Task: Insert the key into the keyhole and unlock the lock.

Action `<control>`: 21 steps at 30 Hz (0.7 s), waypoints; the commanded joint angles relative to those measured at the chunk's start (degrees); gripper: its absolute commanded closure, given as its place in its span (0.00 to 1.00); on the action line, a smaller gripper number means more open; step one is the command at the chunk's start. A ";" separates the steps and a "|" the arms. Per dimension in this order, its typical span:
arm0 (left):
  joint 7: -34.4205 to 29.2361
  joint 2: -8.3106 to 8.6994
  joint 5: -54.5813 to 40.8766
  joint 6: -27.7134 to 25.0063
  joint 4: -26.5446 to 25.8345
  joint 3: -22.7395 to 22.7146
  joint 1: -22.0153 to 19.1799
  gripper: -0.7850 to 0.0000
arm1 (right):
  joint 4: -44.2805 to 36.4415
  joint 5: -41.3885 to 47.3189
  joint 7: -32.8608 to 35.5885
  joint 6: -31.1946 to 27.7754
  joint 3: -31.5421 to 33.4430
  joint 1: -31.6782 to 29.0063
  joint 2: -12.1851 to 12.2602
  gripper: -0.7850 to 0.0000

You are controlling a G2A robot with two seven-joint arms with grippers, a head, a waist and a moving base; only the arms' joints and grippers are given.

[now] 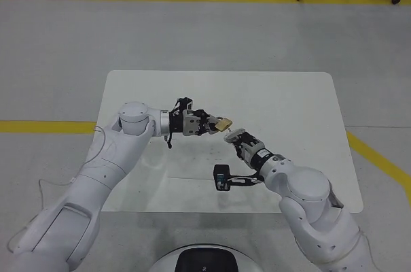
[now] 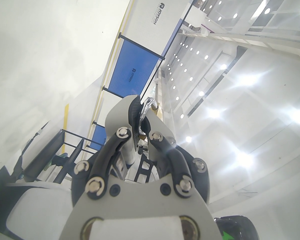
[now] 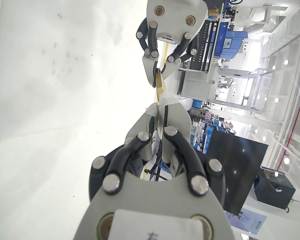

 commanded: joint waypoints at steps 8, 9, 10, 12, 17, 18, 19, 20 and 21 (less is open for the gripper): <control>-7.51 0.63 3.83 -0.08 3.31 0.54 -2.42 1.00 | -4.38 -7.08 -17.18 -0.43 4.99 -4.27 3.14 1.00; -8.07 0.57 3.82 -0.16 3.34 0.74 -2.50 1.00 | -4.23 -7.99 -19.24 -0.13 5.39 -4.54 3.50 1.00; -8.34 0.50 3.99 -0.16 3.34 1.02 -2.61 1.00 | -4.07 -8.66 -20.95 0.17 5.72 -4.81 3.81 1.00; -8.74 0.32 4.40 -0.17 3.26 1.63 -2.84 1.00 | -3.73 -9.99 -23.52 0.79 5.98 -5.11 4.32 1.00; -9.02 -0.11 4.84 -0.52 3.26 2.74 -3.25 1.00 | -2.27 -10.71 -25.19 1.33 6.08 -4.60 4.87 1.00; -9.01 -0.16 4.87 -0.56 3.34 2.86 -3.31 1.00 | -2.07 -10.37 -25.09 1.31 6.12 -4.42 4.89 1.00; -9.00 -0.21 4.90 -0.64 3.37 2.94 -3.39 1.00 | -1.95 -9.98 -25.05 1.29 6.12 -4.27 4.92 1.00; -8.94 -0.25 4.90 -0.70 3.40 3.00 -3.44 1.00 | -1.86 -9.70 -25.05 1.27 6.11 -4.10 4.95 1.00; -8.94 -0.29 4.88 -0.78 3.35 3.06 -3.47 1.00 | -1.72 -9.51 -25.03 1.23 6.09 -3.92 5.00 1.00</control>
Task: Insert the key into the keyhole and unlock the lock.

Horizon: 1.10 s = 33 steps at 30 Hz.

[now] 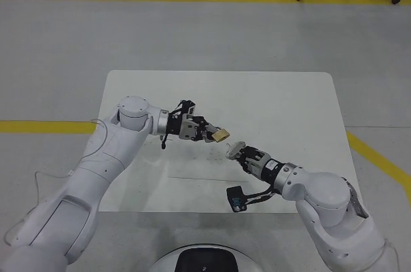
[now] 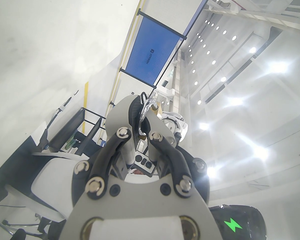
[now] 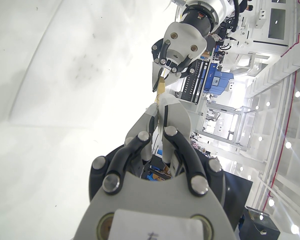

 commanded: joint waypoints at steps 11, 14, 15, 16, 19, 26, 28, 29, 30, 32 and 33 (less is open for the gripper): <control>0.64 -0.34 0.35 0.27 0.00 0.64 -0.27 1.00 | 3.12 2.47 -0.48 -0.74 -1.50 3.80 0.36 1.00; 0.49 -0.40 0.41 0.35 0.19 0.72 -0.46 1.00 | 3.85 2.87 -0.50 -1.04 -1.79 4.83 0.47 1.00; 0.33 -0.41 0.38 0.32 0.23 0.70 -0.58 1.00 | 4.11 3.07 -0.39 -1.14 -1.85 5.12 0.50 1.00; 0.26 -0.41 0.28 0.23 0.27 0.61 -0.69 1.00 | 4.31 3.28 -0.35 -1.25 -1.94 5.43 0.52 1.00; 0.17 -0.42 0.13 0.21 0.45 0.47 -0.89 1.00 | 4.95 3.65 -0.39 -1.71 -2.36 6.28 0.64 1.00; 0.01 -0.48 0.01 0.19 0.87 0.36 -1.27 1.00 | 6.35 5.25 0.51 -1.68 -2.74 7.59 0.80 1.00; -0.05 -0.51 0.03 0.21 0.97 0.38 -1.36 1.00 | 6.41 5.79 0.87 -1.71 -2.61 7.66 0.87 1.00; -0.10 -0.52 0.05 0.12 0.98 0.39 -1.41 1.00 | 6.39 5.98 1.08 -1.77 -2.60 7.67 0.90 1.00; -0.18 -0.53 0.14 0.13 1.04 0.43 -1.46 1.00 | 6.37 6.09 1.33 -1.88 -2.60 7.67 0.94 1.00; -0.20 -0.56 0.05 0.12 1.13 0.39 -1.55 1.00 | 6.30 6.36 1.70 -1.99 -2.68 7.73 1.01 1.00; -0.22 -0.56 0.10 0.01 1.13 0.39 -1.59 1.00 | 6.27 6.59 1.87 -1.88 -2.67 7.78 1.04 1.00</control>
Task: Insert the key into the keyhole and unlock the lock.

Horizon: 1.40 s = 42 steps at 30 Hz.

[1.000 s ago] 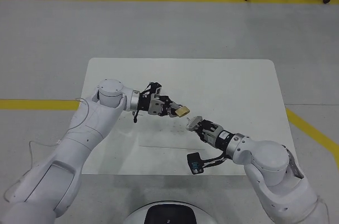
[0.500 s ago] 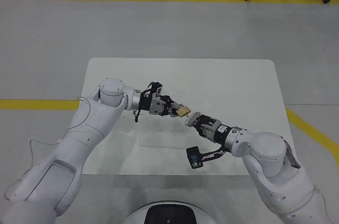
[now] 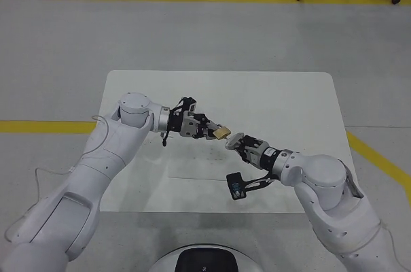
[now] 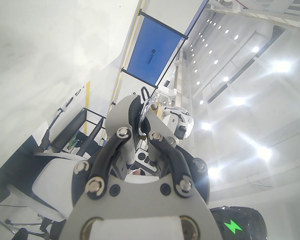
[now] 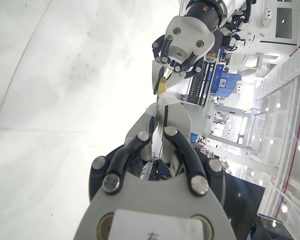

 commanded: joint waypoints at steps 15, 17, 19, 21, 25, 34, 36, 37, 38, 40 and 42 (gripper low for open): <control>-0.62 0.02 0.03 -0.48 -0.11 -0.24 0.03 1.00 | -0.46 1.84 3.24 -0.78 -0.78 1.03 0.44 1.00; -0.77 0.06 0.05 -0.48 -0.08 -0.30 0.05 1.00 | -0.34 2.15 3.62 -0.86 -1.18 1.33 0.44 1.00; -0.93 0.08 0.14 -0.41 -0.09 -0.30 0.04 1.00 | -0.31 2.26 4.06 -0.98 -1.58 1.67 0.45 1.00; -0.95 0.10 0.09 -0.45 -0.06 -0.39 0.04 1.00 | -0.33 2.41 4.43 -1.09 -2.02 1.94 0.46 1.00; -0.93 0.11 0.03 -0.47 -0.09 -0.49 0.07 1.00 | -0.37 2.29 5.45 -1.60 -2.82 2.39 0.51 1.00; -1.59 -0.18 -0.84 0.63 -0.79 -0.04 0.19 1.00 | 0.12 3.48 8.47 -1.91 -4.38 3.71 0.31 1.00; -1.49 -0.24 -0.81 0.67 -0.79 0.10 0.19 1.00 | 0.35 4.07 8.97 -1.79 -4.52 3.99 0.26 1.00; -1.55 -0.26 -0.88 0.66 -0.71 0.13 0.20 1.00 | 0.45 4.40 9.21 -1.69 -4.53 4.08 0.23 1.00; -1.59 -0.28 -0.89 0.59 -0.59 0.14 0.17 1.00 | 0.52 4.68 9.46 -1.64 -4.52 4.13 0.22 1.00; -1.55 -0.30 -0.85 0.52 -0.27 0.16 0.14 1.00 | 0.57 5.15 9.99 -1.63 -4.44 4.10 0.21 1.00; -1.37 -0.32 -1.01 0.46 0.06 0.07 0.09 1.00 | 0.51 5.61 10.43 -1.71 -4.30 3.93 0.24 0.11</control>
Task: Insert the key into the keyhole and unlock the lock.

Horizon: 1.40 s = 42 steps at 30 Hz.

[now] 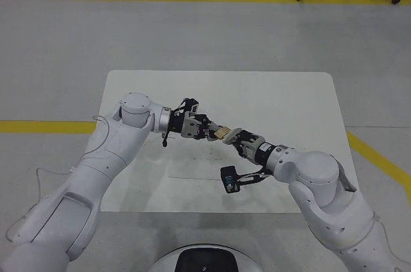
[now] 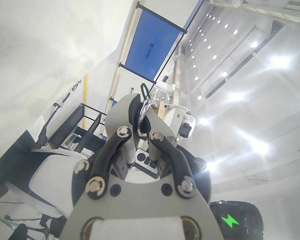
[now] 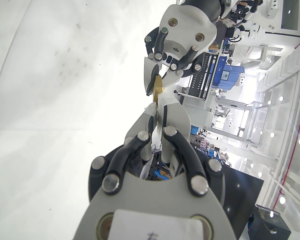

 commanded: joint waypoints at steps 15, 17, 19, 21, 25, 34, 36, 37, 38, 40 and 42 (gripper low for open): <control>8.74 -0.43 -6.86 -3.12 1.73 -3.63 2.16 1.00 | -5.36 2.83 5.93 11.29 9.97 -9.48 0.77 0.00; 10.29 -0.51 -8.18 -4.69 1.83 -4.41 2.64 1.00 | -5.36 2.83 5.93 11.29 9.97 -9.48 0.77 0.00; 10.29 -0.51 -8.18 -4.69 1.83 -4.41 2.64 1.00 | -5.36 2.83 5.93 11.29 9.97 -9.48 0.77 0.00; 10.29 -0.51 -8.18 -4.69 1.83 -4.41 2.64 1.00 | -5.36 2.83 5.93 11.29 9.97 -9.48 0.77 0.00; 10.29 -0.51 -8.18 -4.69 1.83 -4.41 2.64 1.00 | -5.23 3.87 5.37 12.25 9.90 -9.66 0.70 0.00; 15.98 0.18 -6.40 -8.69 -4.13 -6.21 6.67 1.00 | 8.48 40.90 -21.40 10.66 14.23 -7.74 0.11 1.00; 17.77 0.43 -4.15 -11.11 -5.54 -6.48 7.19 1.00 | 11.93 45.85 -26.21 5.10 14.16 -6.40 0.29 1.00; 18.38 0.55 -3.70 -12.21 -6.38 -6.79 7.64 1.00 | 13.68 48.25 -28.49 2.25 14.17 -5.44 0.38 1.00; 18.57 0.69 -3.50 -13.08 -7.23 -7.21 8.11 1.00 | 15.36 49.14 -29.43 -0.04 14.28 -4.53 0.52 1.00; 18.82 1.10 -2.17 -14.77 -9.00 -8.04 8.91 1.00 | 17.90 48.56 -28.91 -4.18 14.19 -2.59 0.86 1.00; 16.48 1.66 0.66 -14.36 -10.31 -8.20 9.08 1.00 | 17.14 41.01 -22.89 -6.03 12.51 -1.03 1.43 1.00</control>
